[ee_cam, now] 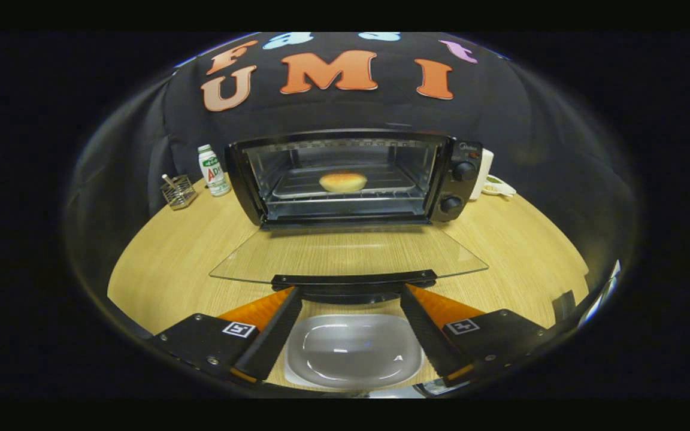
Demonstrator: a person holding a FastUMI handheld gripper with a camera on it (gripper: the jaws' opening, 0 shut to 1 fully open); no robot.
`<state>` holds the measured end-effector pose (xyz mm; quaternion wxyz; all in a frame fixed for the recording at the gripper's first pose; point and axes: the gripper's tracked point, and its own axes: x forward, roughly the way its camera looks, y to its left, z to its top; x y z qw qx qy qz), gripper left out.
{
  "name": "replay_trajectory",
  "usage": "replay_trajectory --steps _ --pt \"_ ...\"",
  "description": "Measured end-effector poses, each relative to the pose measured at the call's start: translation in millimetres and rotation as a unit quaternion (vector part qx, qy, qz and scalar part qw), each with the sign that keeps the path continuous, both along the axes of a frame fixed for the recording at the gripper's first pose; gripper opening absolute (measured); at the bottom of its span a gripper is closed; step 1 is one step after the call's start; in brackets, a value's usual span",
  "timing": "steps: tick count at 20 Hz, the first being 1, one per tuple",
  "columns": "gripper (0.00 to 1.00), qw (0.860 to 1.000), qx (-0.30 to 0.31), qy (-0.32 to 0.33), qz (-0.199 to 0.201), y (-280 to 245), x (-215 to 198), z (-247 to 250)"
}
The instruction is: Open the toaster oven, put the food inside, and close the toaster oven door.
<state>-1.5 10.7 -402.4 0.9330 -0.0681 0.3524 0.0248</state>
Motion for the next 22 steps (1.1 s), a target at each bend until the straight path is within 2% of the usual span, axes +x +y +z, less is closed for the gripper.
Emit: replay_trajectory --steps 8,22 --pt "1.0 0.998 0.01 -0.057 0.004 6 33 51" --pt "1.0 0.995 0.036 -0.098 0.007 16 96 89"
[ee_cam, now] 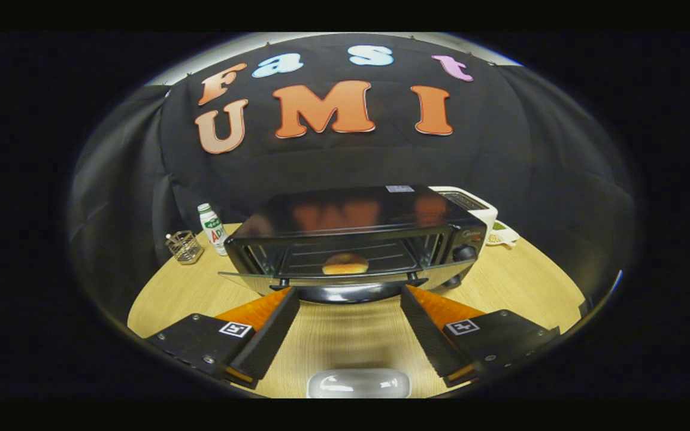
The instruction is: Open the toaster oven, put the food inside, and close the toaster oven door.
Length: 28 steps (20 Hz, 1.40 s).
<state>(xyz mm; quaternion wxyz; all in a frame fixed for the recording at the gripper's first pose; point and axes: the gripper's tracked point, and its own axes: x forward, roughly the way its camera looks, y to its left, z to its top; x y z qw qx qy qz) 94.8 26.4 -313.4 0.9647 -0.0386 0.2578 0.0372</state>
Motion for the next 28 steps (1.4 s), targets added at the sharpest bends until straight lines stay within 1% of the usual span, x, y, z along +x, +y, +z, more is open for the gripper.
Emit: replay_trajectory --steps 3,6,13,15,19,20,21,24,28 --pt "1.0 1.0 0.0 0.009 0.01 10 11 -5" --pt "1.0 1.0 0.004 0.004 0.019 20 14 6" --pt "1.0 0.999 0.001 -0.018 0.035 25 19 38" --pt "1.0 0.999 -0.006 -0.028 0.033 20 21 60" --pt "1.0 0.998 -0.011 -0.061 0.025 11 19 124" --pt "1.0 0.997 -0.012 -0.07 0.023 8 29 140" --pt "1.0 0.996 -0.013 -0.083 0.018 4 29 157" --pt "1.0 0.993 -0.016 -0.113 0.009 -6 20 206" --pt "1.0 0.989 -0.035 -0.147 -0.003 -22 11 250"
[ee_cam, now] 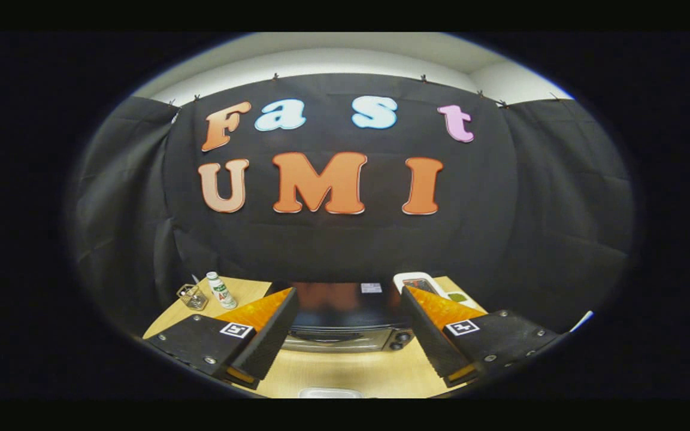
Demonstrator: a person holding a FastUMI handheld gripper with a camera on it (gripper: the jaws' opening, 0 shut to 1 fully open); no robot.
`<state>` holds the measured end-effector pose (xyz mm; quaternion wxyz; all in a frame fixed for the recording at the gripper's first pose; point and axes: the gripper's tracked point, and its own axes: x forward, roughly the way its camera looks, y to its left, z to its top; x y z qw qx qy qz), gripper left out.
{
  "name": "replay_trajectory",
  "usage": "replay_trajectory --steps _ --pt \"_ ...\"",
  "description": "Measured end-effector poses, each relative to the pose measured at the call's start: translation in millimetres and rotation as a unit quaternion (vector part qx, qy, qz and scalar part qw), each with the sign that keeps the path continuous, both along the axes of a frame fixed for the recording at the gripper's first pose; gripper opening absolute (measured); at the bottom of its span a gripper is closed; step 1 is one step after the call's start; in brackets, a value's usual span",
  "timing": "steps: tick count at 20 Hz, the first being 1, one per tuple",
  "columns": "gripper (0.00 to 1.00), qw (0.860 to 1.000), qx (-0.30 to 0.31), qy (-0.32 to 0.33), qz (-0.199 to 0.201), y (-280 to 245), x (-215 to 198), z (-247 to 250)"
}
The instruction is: Open the toaster oven, put the food inside, and close the toaster oven door.
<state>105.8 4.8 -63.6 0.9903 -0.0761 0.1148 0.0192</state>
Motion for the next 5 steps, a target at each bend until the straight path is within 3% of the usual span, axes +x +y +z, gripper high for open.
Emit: replay_trajectory --steps 5 --pt "1.0 1.0 0.017 -0.015 -0.009 -4 -10 19"
